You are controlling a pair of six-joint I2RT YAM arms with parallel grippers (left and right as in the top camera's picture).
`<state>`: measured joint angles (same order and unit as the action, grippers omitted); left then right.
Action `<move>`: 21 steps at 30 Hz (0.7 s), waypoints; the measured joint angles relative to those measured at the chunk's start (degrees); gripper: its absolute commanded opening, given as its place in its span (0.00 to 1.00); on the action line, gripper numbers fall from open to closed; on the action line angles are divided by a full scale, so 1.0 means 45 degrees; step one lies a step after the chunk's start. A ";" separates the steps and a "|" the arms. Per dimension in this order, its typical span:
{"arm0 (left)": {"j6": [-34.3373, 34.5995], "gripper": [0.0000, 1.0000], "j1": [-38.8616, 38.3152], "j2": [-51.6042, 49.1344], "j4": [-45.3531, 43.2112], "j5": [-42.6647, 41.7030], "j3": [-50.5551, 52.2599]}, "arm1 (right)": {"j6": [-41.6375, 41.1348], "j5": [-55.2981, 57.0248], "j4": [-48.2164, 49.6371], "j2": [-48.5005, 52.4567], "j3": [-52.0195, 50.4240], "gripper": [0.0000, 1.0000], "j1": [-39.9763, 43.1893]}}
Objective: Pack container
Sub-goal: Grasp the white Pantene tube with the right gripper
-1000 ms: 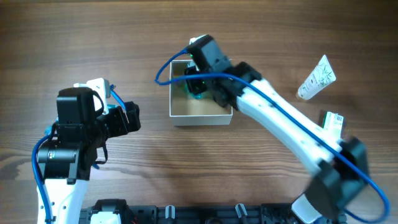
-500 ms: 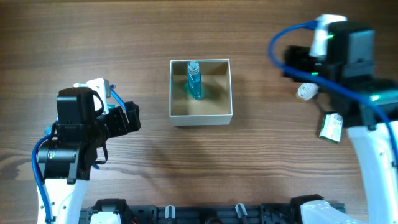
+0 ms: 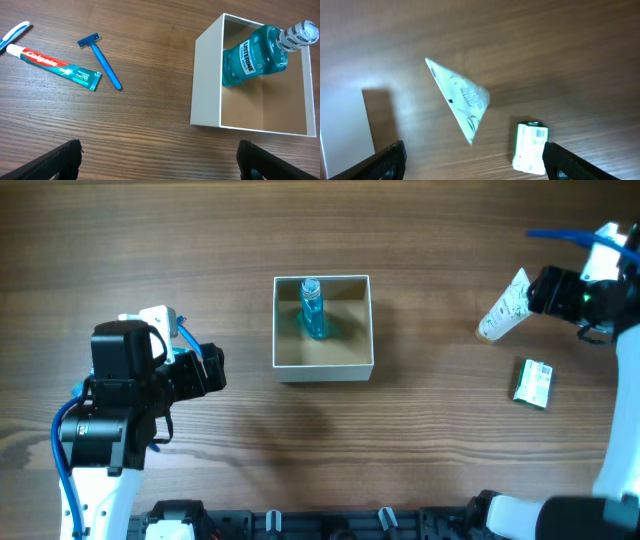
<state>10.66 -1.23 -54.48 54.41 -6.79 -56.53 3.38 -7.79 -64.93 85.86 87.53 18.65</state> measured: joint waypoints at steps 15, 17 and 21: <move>0.0000 1.00 0.0000 0.0000 0.0000 0.0000 0.0000 | 0.1991 -0.0704 0.0612 0.2093 0.0000 0.80 0.0000; 0.0000 1.00 0.0000 0.0000 0.0000 0.0000 0.0000 | 0.2040 -0.0704 0.0729 0.2161 0.0000 0.79 0.0000; 0.0005 1.00 0.0000 0.0000 0.0000 0.0000 0.0000 | 0.2186 -0.0704 0.0709 0.2229 0.0000 0.72 0.0000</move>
<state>10.68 -1.23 -54.48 54.41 -6.79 -56.53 13.21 -10.96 -61.73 95.90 87.53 18.65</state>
